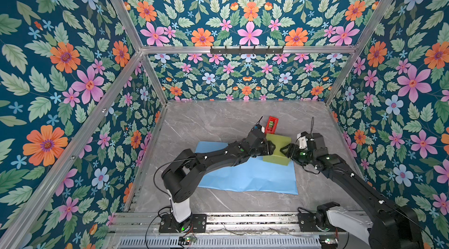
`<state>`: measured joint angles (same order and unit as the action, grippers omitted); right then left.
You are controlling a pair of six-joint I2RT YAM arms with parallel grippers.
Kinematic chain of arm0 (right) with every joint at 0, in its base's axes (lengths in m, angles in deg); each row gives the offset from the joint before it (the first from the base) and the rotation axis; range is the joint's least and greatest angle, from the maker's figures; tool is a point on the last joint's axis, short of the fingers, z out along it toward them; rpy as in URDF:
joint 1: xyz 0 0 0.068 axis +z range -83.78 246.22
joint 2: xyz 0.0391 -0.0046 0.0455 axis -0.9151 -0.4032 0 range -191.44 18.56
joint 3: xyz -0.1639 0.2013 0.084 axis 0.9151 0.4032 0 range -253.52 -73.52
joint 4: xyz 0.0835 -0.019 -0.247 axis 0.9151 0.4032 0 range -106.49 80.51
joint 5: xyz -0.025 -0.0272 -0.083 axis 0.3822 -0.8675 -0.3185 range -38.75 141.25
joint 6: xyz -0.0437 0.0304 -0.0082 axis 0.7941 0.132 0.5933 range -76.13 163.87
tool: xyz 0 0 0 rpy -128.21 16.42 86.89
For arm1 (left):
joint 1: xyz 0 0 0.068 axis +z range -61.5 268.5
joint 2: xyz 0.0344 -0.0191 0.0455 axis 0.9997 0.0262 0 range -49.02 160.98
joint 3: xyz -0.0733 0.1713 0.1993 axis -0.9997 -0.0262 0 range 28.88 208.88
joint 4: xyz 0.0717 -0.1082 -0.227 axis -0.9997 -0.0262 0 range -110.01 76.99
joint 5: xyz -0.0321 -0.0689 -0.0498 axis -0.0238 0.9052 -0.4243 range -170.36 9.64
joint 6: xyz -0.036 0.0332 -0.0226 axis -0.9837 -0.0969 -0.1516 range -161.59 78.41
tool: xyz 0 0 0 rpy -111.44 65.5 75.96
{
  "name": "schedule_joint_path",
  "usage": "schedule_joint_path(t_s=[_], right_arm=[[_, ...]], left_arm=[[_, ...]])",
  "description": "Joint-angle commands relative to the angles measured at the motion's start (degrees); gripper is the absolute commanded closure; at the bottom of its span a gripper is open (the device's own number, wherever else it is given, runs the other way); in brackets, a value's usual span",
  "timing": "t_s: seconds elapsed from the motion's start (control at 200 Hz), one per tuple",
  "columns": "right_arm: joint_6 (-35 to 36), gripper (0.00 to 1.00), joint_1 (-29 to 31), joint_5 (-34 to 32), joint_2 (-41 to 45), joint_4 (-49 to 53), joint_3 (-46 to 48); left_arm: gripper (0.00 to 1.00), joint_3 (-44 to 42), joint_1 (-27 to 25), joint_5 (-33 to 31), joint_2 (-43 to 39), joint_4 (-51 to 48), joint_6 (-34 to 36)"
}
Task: Wrap the gift box in paper
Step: 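Grip the green box from both sides with both grippers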
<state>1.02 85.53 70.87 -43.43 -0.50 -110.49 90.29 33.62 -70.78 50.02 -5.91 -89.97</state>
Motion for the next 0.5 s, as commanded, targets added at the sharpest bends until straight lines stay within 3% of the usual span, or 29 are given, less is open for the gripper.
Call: schedule_joint_path(t_s=[0.0,0.195,0.495], right_arm=[[-5.59,0.35,7.76,-1.36,-1.82,-10.59,0.55],[-8.74,0.35,18.76,-7.66,-8.99,-14.13,-2.48],[-11.11,0.36,26.37,-10.02,-20.85,-19.56,-8.20]], left_arm=[[0.38,-6.59,-1.05,6.46,-6.47,7.14,-2.07],[0.37,-16.29,0.60,2.88,-17.63,0.59,-1.24],[0.36,-25.20,6.35,0.36,-30.20,-9.67,1.14]])
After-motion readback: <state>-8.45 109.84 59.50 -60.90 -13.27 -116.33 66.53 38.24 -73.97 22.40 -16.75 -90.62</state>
